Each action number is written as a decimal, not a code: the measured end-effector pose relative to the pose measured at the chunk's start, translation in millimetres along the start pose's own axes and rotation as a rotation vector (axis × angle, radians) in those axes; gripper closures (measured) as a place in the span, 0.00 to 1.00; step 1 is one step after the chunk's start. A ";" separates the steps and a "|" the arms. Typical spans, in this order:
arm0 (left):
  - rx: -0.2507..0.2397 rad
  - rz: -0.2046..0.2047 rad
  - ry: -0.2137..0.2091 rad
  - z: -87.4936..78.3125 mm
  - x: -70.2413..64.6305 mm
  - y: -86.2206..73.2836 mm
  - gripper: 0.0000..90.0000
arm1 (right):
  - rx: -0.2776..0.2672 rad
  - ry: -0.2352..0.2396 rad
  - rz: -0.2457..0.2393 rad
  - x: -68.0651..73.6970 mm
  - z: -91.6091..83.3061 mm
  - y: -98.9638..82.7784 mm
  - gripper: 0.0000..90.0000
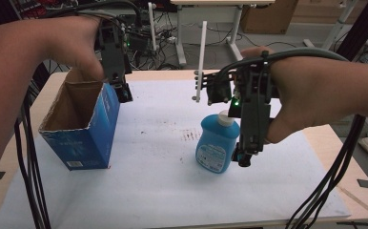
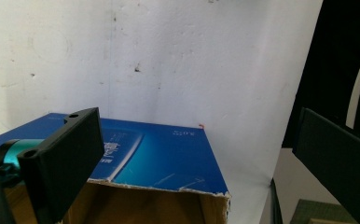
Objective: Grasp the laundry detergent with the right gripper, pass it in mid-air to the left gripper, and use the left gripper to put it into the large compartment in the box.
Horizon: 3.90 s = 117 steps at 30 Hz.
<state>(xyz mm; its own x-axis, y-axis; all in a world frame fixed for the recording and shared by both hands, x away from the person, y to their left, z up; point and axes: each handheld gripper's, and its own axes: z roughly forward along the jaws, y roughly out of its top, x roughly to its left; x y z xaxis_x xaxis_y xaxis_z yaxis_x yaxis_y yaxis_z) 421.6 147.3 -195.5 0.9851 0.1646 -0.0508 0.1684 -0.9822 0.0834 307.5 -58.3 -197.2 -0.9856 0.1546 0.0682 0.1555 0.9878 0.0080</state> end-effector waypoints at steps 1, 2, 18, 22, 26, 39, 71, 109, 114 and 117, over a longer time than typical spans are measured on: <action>0.002 0.003 0.000 -0.2 -0.4 0.1 0.02 | -0.010 -0.003 0.012 -0.6 0.0 -4.5 0.02; 0.003 0.005 0.002 -0.3 -0.6 0.1 0.02 | -0.018 -0.005 0.028 -1.0 -0.1 -9.4 0.02; -0.004 0.000 0.006 -1.8 -2.1 -3.1 0.02 | -0.190 -0.022 0.226 -27.3 35.2 -93.8 0.02; -0.004 0.002 0.008 -1.7 -2.1 -2.9 0.02 | -0.245 -0.023 0.275 -31.5 57.8 -107.9 0.02; -0.004 0.004 0.009 -2.1 -2.2 -3.3 0.02 | -0.303 -0.031 0.303 -34.5 68.7 -114.1 0.02; -0.005 0.014 0.010 -2.6 -4.1 -3.0 0.02 | -0.527 -0.033 0.405 -44.3 114.6 -120.8 0.02; -0.002 0.030 0.008 -2.6 -8.2 -2.2 0.02 | -0.726 -0.020 0.473 -58.5 174.6 -108.1 0.02; -0.001 0.026 0.009 -1.9 -8.0 -1.9 0.02 | -0.946 -0.045 0.491 -61.0 200.1 -93.9 0.02; -0.005 0.025 0.009 -2.3 -7.5 -2.7 0.02 | -0.981 -0.058 0.496 -60.5 203.7 -92.6 0.02; -0.006 0.026 0.010 -2.9 -7.1 -3.4 0.02 | -0.991 -0.064 0.493 -59.9 206.0 -90.2 0.02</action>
<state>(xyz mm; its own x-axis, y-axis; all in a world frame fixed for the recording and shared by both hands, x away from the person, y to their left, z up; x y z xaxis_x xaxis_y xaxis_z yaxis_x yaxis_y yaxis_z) 414.2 149.8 -192.5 0.9894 0.1397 -0.0391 0.1428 -0.9856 0.0907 338.9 -152.9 -407.5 -0.7983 0.5556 0.2324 0.4878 0.3703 0.7905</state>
